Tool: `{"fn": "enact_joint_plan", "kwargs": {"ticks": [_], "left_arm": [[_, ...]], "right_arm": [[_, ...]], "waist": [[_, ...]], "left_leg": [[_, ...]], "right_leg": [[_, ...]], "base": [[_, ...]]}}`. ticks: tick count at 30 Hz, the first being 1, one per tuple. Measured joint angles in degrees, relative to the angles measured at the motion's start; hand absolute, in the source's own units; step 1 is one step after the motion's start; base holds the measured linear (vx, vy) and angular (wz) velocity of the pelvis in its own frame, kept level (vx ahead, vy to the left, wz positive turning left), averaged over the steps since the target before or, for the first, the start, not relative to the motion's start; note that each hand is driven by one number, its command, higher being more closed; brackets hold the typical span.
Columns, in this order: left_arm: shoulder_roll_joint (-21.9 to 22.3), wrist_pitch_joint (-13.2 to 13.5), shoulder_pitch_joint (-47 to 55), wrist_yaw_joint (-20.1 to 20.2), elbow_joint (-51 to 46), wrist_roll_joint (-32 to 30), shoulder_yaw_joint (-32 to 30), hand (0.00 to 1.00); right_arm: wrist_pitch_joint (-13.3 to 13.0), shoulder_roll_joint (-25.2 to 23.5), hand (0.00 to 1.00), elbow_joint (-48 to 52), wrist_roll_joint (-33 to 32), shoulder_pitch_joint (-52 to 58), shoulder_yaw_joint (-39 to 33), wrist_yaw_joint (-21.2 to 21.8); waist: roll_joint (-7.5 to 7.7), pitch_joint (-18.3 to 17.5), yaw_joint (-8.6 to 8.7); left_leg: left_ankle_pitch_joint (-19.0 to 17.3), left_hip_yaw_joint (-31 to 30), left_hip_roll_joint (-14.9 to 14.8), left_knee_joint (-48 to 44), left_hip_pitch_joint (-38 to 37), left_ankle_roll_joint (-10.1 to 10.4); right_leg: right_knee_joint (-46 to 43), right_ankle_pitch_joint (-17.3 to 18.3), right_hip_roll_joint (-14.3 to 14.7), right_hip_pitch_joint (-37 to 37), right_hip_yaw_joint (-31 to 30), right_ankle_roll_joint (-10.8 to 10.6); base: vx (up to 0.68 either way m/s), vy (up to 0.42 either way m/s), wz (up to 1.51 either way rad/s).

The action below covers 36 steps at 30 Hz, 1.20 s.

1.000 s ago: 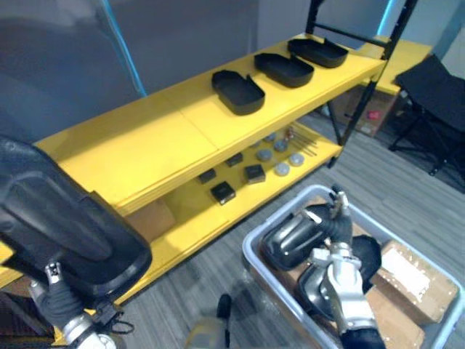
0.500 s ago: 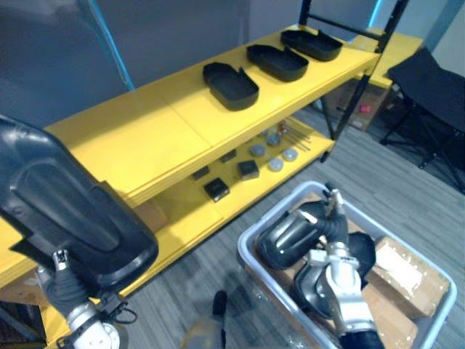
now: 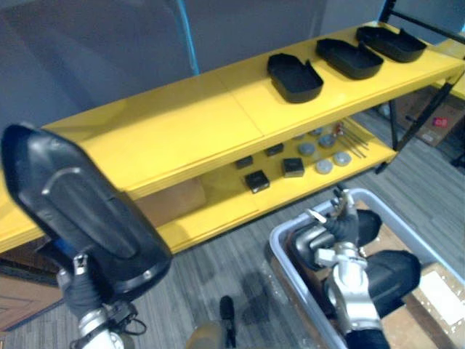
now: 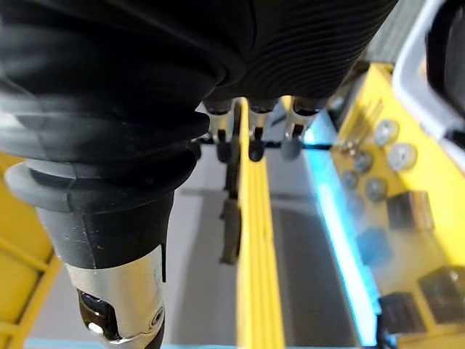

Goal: Walk over and take plastic housings, then place them on the shelf

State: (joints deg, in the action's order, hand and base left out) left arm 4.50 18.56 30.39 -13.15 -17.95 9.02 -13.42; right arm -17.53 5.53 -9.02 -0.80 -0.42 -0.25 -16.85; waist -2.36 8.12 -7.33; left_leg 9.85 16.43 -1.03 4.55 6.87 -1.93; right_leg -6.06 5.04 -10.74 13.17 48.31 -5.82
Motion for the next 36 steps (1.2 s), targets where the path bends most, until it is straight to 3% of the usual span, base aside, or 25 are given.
{"fn": "enact_joint_plan", "kwargs": {"ticks": [4, 9, 11, 13, 14, 15, 18, 19, 21, 22, 23, 24, 25, 26, 27, 29, 33, 36], "left_arm": [[-2.9, -1.5, -2.9, 1.0, 0.9, 0.0, 1.3, 1.0], [-3.9, -1.6, -3.8, 0.3, 1.3, 2.2, 3.0, 1.0], [-3.9, -1.6, -4.0, 0.2, 1.3, 2.3, 3.0, 1.0], [-3.8, -1.6, -4.6, 0.2, 1.3, 2.1, 3.0, 1.0], [-3.7, -1.6, -4.6, 0.2, 1.3, 1.8, 3.0, 1.0], [-3.6, -1.6, -5.3, 0.5, 1.4, 1.2, 3.1, 1.0], [-4.8, -1.4, -7.2, 0.7, 1.4, 0.9, 3.0, 1.0], [-6.2, -1.1, -9.1, 0.7, 2.2, 0.6, 3.0, 1.0], [-7.0, -1.1, -11.1, 0.6, 3.9, 0.6, 3.0, 1.0], [-7.2, -1.2, -12.0, 0.3, 6.1, 0.0, 3.1, 1.0], [-7.6, -1.4, -12.0, 0.3, 6.7, -0.3, 3.2, 1.0], [-8.2, -1.3, -11.5, 0.2, 6.5, -0.3, 3.1, 1.0], [-9.4, -1.0, -10.6, 0.2, 5.6, -0.5, 2.4, 1.0], [-8.5, -1.3, -10.6, 0.3, 5.6, -0.6, 3.0, 1.0], [-8.2, -1.3, -10.3, 0.3, 5.5, -0.6, 2.9, 1.0], [-8.0, -1.3, -10.2, 0.2, 4.2, -0.4, 2.6, 1.0], [-7.9, -1.2, -11.1, 0.4, 0.3, -0.6, 4.8, 1.0], [-7.7, -1.1, -12.4, 0.5, -0.7, -1.1, 6.0, 1.0]], "right_arm": [[0.5, -1.3, 0.0, 1.9, 0.5, 1.6, 0.4, -0.9], [0.5, -0.9, 0.0, 3.4, 2.2, 4.3, 0.5, 0.8], [0.2, -0.8, 0.0, 3.4, 2.0, 4.2, 0.5, 1.5], [-0.2, -0.2, 0.0, 3.4, 1.6, 4.2, 0.2, 1.7], [-0.2, 0.2, 0.0, 3.3, 1.6, 4.3, 0.0, 1.7], [-0.2, 1.3, 0.0, 3.3, 1.6, 4.6, -0.7, 1.1], [-0.3, 1.6, 0.0, 3.4, 1.9, 5.5, -2.8, -0.1], [-1.3, 1.4, 0.0, 3.7, 2.0, 6.2, -3.5, -0.7], [-2.4, 1.3, 0.0, 4.3, 2.3, 6.6, -4.9, -0.7], [-3.0, 1.3, 0.0, 5.6, 2.3, 6.8, -6.9, -0.9], [-3.9, 1.3, 0.0, 6.1, 2.3, 6.8, -8.0, -1.4], [-4.6, 1.2, 0.0, 6.2, 2.2, 6.6, -8.2, -2.0], [-6.1, 0.8, 0.0, 6.6, 2.3, 6.0, -9.0, -2.2], [-6.5, 1.8, 0.0, 6.8, 2.2, 5.9, -10.0, -2.9], [-6.4, 2.0, 0.0, 6.7, 2.2, 5.6, -10.4, -3.3], [-6.6, 2.3, 0.0, 9.0, 2.2, 4.7, -9.9, -3.0], [-6.8, 2.7, 0.0, 10.3, 1.4, 3.7, -9.9, -1.0], [-7.7, 2.9, 0.0, 11.4, 0.6, 3.8, -10.0, 0.7]], "waist": [[0.16, 0.3, 0.55], [-0.19, 0.5, 1.61], [0.24, 0.9, 1.51], [0.84, 1.3, 1.39], [0.92, 1.6, 1.4], [-0.24, 1.6, 1.58], [-1.25, 1.6, 1.88], [-0.87, 2.5, 2.38], [0.22, 2.9, 3.37], [0.41, 3.2, 3.66], [1.44, 3.0, 3.56], [3.66, 2.7, 3.56], [8.15, 3.3, 3.76], [6.08, 3.6, 3.29], [5.79, 3.7, 2.6], [5.96, 2.9, 1.84], [5.83, 2.8, 2.48], [5.22, 2.1, 3.58]], "left_leg": [[-1.2, -0.5, 0.9, 0.3, -0.8, -1.2], [-1.4, -1.8, 2.1, 0.4, 1.2, -1.4], [-1.2, -1.8, 2.9, 0.4, 1.6, -1.2], [-1.2, -2.0, 4.4, 0.4, 2.1, -1.2], [-1.2, -2.3, 4.5, 0.4, 2.1, -1.2], [-1.2, -4.6, 4.1, 0.3, 2.2, -1.2], [-1.2, -9.9, 2.1, 0.0, 1.7, -1.2], [-1.1, -13.9, 1.5, 0.3, 1.9, -1.5], [-1.1, -17.4, 1.4, 0.4, 2.6, -1.5], [-1.1, -18.9, 1.6, 0.4, 2.9, -1.4], [-1.7, -19.1, 2.4, 0.4, 2.9, -0.5], [-2.7, -17.9, 3.8, 0.2, 2.9, 0.6], [-4.4, -13.7, 6.7, -9.5, 5.6, -2.3], [-9.5, -13.7, 5.3, -17.8, 8.6, -2.3], [-10.6, -13.4, 4.8, -18.2, 8.5, -1.4], [-9.8, -12.8, 5.3, -14.7, 7.9, -0.5], [-8.0, -12.7, 5.6, -11.1, 5.4, -1.7], [-6.1, -12.7, 5.6, -6.7, 2.7, -1.4]], "right_leg": [[-1.7, -1.5, -0.9, -0.2, -2.2, 1.5], [0.9, -1.3, -0.2, -0.3, -4.5, 1.6], [2.3, -0.2, -0.4, 0.0, -4.7, 0.7], [0.8, 1.7, -1.9, -0.2, -4.1, -2.2], [-0.5, 1.8, -2.3, -0.3, -4.0, -2.4], [-6.1, 1.5, -2.9, -1.5, -5.8, -1.4], [-17.7, -0.7, -1.9, -6.5, -17.7, 4.9], [-19.4, 4.9, 1.4, -8.5, -25.3, 6.2], [-16.0, 8.9, 5.5, -9.6, -31.3, 6.2], [-11.6, 9.1, 8.2, -10.4, -34.7, 6.1], [-8.2, 8.6, 8.5, -10.6, -34.5, 6.0], [-5.4, 8.5, 6.8, -11.1, -34.5, 6.8], [-3.5, 5.7, 1.9, -11.8, -34.4, 1.7], [-3.1, 6.0, 3.0, -10.2, -32.7, 1.7], [-2.3, 5.6, 3.4, -9.7, -32.9, 1.8], [1.2, 3.7, 3.4, -9.5, -33.4, 3.1], [1.3, 1.3, 3.4, -8.9, -33.6, 2.2], [0.5, 0.9, 3.5, -8.6, -33.6, 1.8]], "base": [[0.02, 0.118, 0.04], [-0.03, 0.039, 0.22], [-0.04, -0.013, 0.08], [-0.01, -0.006, 0.21], [0.02, 0.066, 0.46], [0.05, 0.172, 0.62], [0.02, 0.311, 0.82], [-0.07, 0.315, 1.18], [-0.14, 0.232, 1.3], [-0.23, 0.201, 1.22], [-0.24, 0.182, 0.92], [-0.08, 0.042, 0.59], [0.05, -0.013, 0.65], [0.12, -0.061, 0.43], [0.12, 0.006, 0.06], [0.1, 0.027, -0.21], [0.1, -0.008, -0.03], [0.06, -0.049, -0.02]]}}
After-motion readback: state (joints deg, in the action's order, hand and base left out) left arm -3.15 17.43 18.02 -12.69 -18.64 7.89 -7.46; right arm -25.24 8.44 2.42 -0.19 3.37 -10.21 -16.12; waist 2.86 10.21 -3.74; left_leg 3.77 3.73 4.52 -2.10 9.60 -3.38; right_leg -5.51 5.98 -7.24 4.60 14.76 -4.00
